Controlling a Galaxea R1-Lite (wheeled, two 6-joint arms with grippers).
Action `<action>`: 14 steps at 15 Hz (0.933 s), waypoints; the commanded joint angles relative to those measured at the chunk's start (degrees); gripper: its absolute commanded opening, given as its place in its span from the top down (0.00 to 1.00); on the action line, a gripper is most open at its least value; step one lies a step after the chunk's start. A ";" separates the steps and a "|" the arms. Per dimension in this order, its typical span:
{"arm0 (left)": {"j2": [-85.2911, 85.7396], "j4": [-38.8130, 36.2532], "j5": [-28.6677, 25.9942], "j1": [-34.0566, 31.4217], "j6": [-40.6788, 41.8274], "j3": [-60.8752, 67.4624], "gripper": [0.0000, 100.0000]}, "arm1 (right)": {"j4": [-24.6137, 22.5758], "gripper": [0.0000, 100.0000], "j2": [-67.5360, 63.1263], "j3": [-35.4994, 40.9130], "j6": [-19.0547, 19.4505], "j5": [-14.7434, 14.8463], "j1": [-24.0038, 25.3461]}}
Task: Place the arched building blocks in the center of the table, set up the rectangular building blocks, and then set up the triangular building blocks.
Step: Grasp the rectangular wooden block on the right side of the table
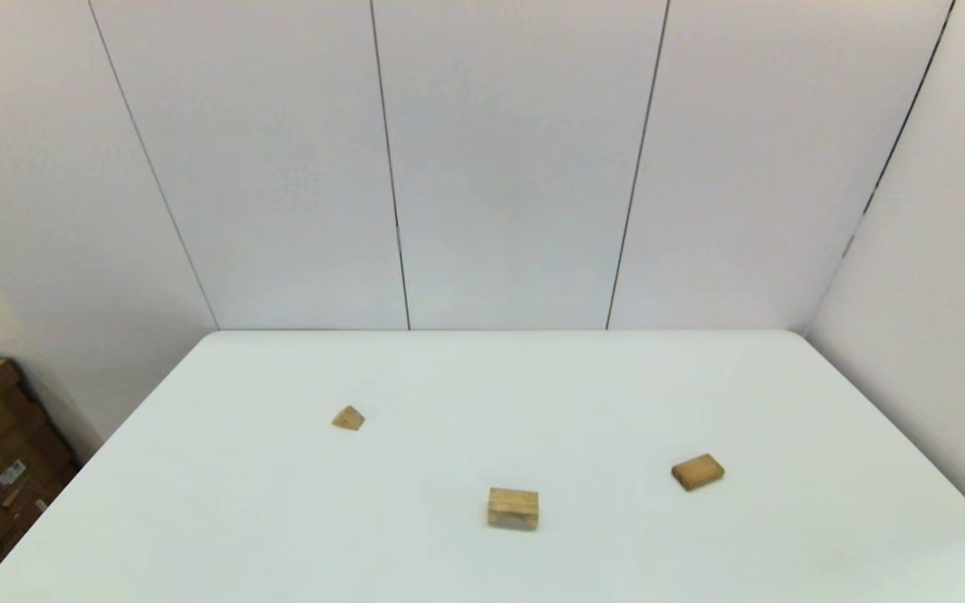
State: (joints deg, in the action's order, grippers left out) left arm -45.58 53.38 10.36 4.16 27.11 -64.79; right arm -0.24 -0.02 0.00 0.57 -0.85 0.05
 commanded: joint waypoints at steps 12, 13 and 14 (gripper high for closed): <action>33.45 -0.47 1.42 -6.18 -0.31 20.94 0.00 | -0.02 0.00 0.11 0.00 0.04 -0.03 -0.05; 33.45 -0.56 2.03 -6.18 -0.57 22.08 0.00 | -0.02 0.00 0.11 0.00 0.04 -0.03 0.04; 34.59 -1.18 2.38 -5.91 -0.48 24.01 0.00 | -0.02 0.00 0.11 0.00 0.04 -0.03 0.04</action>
State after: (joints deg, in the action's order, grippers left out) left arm -12.68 52.48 12.20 -2.08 26.51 -43.30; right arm -0.24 -0.02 0.00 0.57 -0.84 0.02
